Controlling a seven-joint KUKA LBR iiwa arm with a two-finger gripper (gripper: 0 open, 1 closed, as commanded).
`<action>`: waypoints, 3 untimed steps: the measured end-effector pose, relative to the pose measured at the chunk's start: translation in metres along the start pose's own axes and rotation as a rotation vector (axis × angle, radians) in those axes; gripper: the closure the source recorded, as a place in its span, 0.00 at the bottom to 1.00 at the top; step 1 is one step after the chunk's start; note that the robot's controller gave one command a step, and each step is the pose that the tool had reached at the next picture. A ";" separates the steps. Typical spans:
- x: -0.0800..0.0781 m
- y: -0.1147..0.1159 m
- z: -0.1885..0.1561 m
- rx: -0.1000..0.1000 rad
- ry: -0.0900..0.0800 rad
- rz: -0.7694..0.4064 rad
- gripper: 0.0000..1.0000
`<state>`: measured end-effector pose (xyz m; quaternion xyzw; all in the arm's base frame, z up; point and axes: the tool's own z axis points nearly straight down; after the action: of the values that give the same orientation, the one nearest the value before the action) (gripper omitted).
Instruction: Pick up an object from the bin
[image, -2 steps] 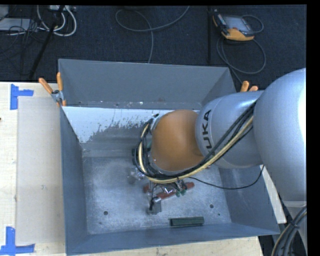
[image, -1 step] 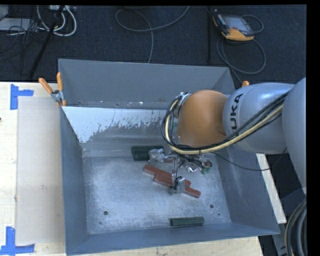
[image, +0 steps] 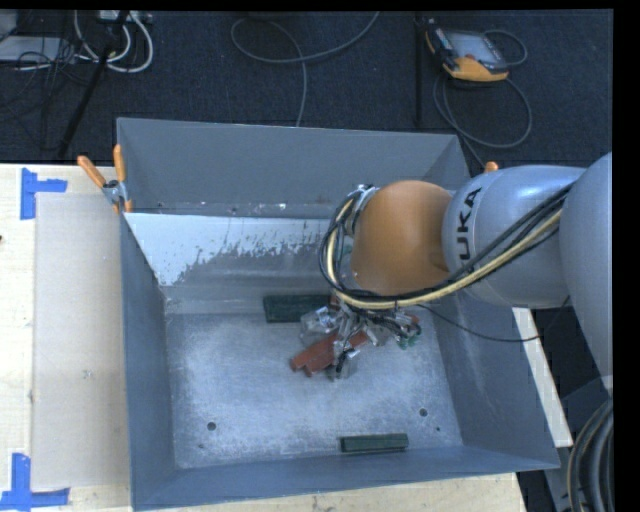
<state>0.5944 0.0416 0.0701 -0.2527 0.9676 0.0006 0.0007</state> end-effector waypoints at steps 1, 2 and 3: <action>0.007 -0.004 -0.153 0.005 -0.005 -0.239 1.00; -0.010 -0.024 -0.088 -0.003 0.004 -0.209 1.00; -0.014 0.007 -0.099 0.000 0.002 0.237 1.00</action>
Offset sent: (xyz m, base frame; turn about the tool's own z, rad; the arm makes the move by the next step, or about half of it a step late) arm -0.0059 -0.0080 0.1500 -0.2404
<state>0.6032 0.0547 0.1691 -0.1366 0.9906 0.0006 -0.0003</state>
